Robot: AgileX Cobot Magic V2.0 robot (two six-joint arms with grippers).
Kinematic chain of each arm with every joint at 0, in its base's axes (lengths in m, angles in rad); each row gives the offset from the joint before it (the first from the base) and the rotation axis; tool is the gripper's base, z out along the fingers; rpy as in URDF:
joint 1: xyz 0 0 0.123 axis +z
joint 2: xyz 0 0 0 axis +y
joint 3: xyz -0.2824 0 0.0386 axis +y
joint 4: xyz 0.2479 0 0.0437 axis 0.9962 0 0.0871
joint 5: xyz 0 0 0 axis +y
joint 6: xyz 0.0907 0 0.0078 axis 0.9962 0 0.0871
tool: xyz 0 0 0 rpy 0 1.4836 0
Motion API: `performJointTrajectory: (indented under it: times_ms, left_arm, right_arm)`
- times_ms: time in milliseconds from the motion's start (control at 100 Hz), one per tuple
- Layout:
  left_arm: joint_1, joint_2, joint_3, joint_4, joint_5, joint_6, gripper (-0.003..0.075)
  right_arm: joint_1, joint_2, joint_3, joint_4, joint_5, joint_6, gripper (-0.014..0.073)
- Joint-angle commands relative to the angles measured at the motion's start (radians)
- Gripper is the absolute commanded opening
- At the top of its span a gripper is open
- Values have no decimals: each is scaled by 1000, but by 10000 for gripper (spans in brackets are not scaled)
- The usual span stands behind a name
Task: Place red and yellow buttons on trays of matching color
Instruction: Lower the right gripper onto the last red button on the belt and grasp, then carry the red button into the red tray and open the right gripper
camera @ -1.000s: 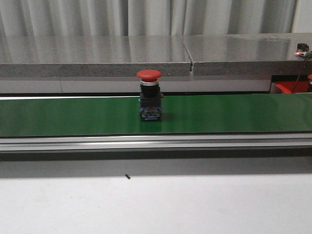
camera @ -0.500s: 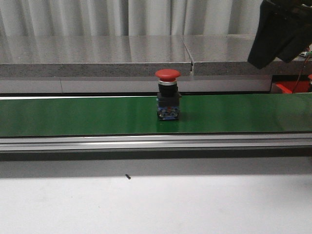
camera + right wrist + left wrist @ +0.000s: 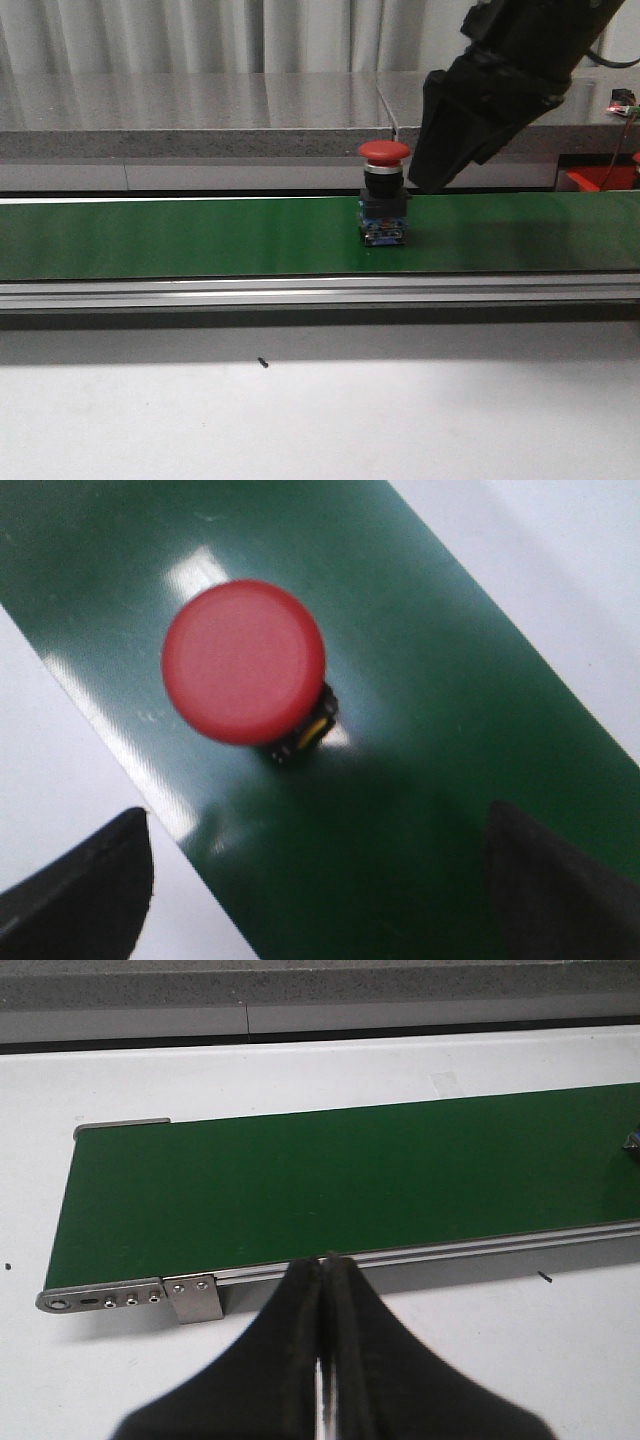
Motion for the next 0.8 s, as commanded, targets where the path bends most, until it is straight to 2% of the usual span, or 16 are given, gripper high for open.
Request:
performJointTrajectory:
  times_ms: [0,90,160,210,260,270,330,470,590,790]
  left_arm:
    - [-7,5,-22,-25,-62,-1,-20]
    - [-7,5,-22,-25,-62,-1,-20]
    - [-7,5,-22,-25,-62,-1,-20]
    - [-7,5,-22,-25,-62,-1,-20]
    - [-7,5,-22,-25,-62,-1,-20]
    - [-7,5,-22,-25,-62,-1,-20]
    - [-7,5,-22,-25,-62,-1,-20]
    - [-7,5,-22,-25,-62,-1,-20]
    - [-7,5,-22,-25,-62,-1,-20]
    - [-7,5,-22,-25,-62,-1,-20]
  right_arm:
    - [11,-17,-24,29,-70,-11,654]
    - [23,0,-25,51,-108,-11,640]
    - [27,5,-25,62,-128,-11,578]
    - [30,5,-25,65,-140,-11,498]
    - [30,5,-25,68,-149,-10,378]
    - [30,5,-25,69,-151,-10,378]
    - [30,5,-25,70,-155,-5,223]
    - [20,-1,-25,68,-156,10,8]
    - [-11,-21,-25,22,-180,121,-67]
    - [-134,-68,-25,-124,-202,415,-67]
